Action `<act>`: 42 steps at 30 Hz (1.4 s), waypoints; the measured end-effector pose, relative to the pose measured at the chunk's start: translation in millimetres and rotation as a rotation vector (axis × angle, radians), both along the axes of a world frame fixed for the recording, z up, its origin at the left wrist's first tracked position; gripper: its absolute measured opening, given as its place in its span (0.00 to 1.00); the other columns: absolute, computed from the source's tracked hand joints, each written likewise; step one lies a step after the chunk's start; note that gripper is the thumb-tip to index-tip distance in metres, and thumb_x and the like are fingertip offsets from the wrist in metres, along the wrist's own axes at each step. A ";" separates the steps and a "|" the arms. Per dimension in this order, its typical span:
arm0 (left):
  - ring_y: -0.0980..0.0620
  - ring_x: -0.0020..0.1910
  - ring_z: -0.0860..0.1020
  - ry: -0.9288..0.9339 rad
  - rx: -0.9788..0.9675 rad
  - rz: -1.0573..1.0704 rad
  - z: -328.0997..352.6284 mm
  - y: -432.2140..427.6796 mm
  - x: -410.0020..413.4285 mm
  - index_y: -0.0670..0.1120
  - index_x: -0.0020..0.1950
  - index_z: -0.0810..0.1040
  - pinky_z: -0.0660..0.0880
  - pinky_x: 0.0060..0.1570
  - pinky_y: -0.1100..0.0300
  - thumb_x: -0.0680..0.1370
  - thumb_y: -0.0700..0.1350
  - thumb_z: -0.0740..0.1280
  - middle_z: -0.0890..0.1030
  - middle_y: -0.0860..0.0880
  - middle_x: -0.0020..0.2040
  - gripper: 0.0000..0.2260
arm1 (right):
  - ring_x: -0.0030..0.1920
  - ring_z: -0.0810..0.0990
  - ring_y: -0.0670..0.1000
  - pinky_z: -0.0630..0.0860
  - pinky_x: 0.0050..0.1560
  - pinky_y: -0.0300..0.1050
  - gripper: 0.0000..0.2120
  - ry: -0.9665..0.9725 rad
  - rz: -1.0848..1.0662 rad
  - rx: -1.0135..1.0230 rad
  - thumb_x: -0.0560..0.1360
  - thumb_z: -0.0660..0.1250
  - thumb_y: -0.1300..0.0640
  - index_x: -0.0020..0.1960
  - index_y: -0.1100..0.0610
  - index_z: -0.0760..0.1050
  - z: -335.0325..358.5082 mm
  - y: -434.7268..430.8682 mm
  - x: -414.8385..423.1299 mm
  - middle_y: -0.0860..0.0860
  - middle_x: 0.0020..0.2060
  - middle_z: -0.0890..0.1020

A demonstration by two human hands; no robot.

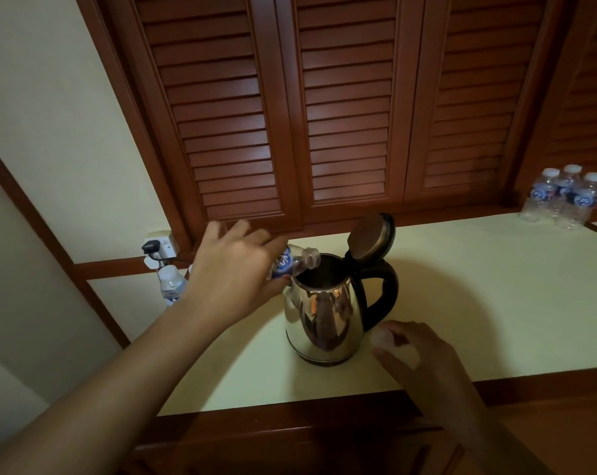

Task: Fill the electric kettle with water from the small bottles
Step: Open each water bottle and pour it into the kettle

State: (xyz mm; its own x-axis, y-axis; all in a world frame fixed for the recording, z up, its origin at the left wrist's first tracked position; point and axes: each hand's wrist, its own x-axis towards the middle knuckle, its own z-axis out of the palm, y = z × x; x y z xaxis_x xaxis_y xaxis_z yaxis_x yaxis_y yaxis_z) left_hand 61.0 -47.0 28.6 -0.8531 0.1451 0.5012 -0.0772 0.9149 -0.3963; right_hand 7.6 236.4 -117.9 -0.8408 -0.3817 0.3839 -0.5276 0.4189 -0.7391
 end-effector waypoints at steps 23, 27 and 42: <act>0.61 0.53 0.84 -0.282 1.238 -0.354 -51.8 63.3 62.0 0.58 0.63 0.84 0.78 0.46 0.69 0.69 0.50 0.82 0.85 0.62 0.54 0.22 | 0.54 0.84 0.47 0.79 0.57 0.42 0.16 0.024 0.354 -0.188 0.68 0.78 0.55 0.55 0.47 0.84 92.6 5.9 12.6 0.41 0.49 0.86; 0.57 0.51 0.86 -0.494 1.451 -0.453 -48.3 83.9 41.0 0.55 0.57 0.87 0.80 0.49 0.65 0.73 0.43 0.79 0.88 0.57 0.51 0.14 | 0.55 0.84 0.45 0.79 0.57 0.40 0.18 0.034 0.387 -0.209 0.68 0.77 0.56 0.58 0.51 0.84 96.1 30.4 4.8 0.42 0.51 0.86; 0.59 0.41 0.82 -0.146 0.998 -0.634 -68.5 239.7 -97.9 0.51 0.56 0.85 0.80 0.43 0.60 0.76 0.59 0.74 0.84 0.58 0.45 0.15 | 0.24 0.73 0.51 0.67 0.31 0.38 0.30 0.232 -0.071 0.182 0.84 0.54 0.45 0.25 0.52 0.66 121.5 143.2 -108.0 0.51 0.18 0.69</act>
State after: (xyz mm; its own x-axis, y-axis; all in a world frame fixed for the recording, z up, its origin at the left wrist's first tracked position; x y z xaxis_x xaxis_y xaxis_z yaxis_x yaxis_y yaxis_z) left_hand -37.0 192.7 -39.8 -0.8284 0.1622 0.5362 0.4865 0.6828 0.5450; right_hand -100.4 379.6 3.6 -0.7658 -0.4052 0.4994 -0.6381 0.5753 -0.5117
